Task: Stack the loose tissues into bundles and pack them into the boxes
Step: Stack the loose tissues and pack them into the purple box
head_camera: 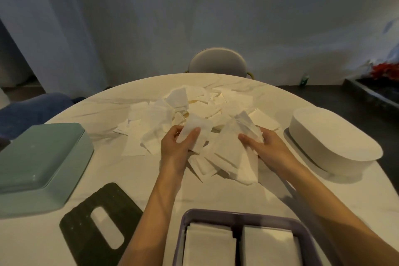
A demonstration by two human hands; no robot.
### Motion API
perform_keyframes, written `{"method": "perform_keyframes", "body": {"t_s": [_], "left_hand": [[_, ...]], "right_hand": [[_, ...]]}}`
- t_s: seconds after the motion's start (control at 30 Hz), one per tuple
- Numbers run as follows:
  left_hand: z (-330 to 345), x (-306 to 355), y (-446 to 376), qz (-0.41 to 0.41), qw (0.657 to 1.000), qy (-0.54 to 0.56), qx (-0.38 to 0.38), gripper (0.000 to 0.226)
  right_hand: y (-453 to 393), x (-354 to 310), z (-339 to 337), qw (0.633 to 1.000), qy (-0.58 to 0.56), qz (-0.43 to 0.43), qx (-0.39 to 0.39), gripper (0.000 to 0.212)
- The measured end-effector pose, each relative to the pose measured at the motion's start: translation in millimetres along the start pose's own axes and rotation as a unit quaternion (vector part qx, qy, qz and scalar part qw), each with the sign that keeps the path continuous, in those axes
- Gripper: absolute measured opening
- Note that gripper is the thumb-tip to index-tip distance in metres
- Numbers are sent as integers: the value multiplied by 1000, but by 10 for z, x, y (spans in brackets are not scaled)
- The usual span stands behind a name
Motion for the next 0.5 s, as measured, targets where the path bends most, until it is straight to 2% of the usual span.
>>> {"method": "perform_keyframes", "body": {"t_s": [0.17,0.3,0.4,0.5], "left_hand": [[-38,34,21,-72,987,108,-91,37],[-18,40,-10,-141,953,229,-138,53],[-60,54,-7,-155,952,212,-155,67],[-82,64,49,-175,947,221,-154,64]], "right_hand": [[39,-32,-138,994,-109,-16,-10,54],[44,-48,-232,985,-168,-17,-37,51],[55,-62,-278,979,-196,-14,-57,47],[60,-62,-301,977,-201,-20,-74,61]]}}
Point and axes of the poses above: each hand's wrist, its own y-axis away from the middle knuckle, its own z-axis out of the palm, x = y × z, the point moved 2 cm from there along -y, towards the middle knuckle, and after that the axes turned 14 degrees about y, right-handed, at the moved point
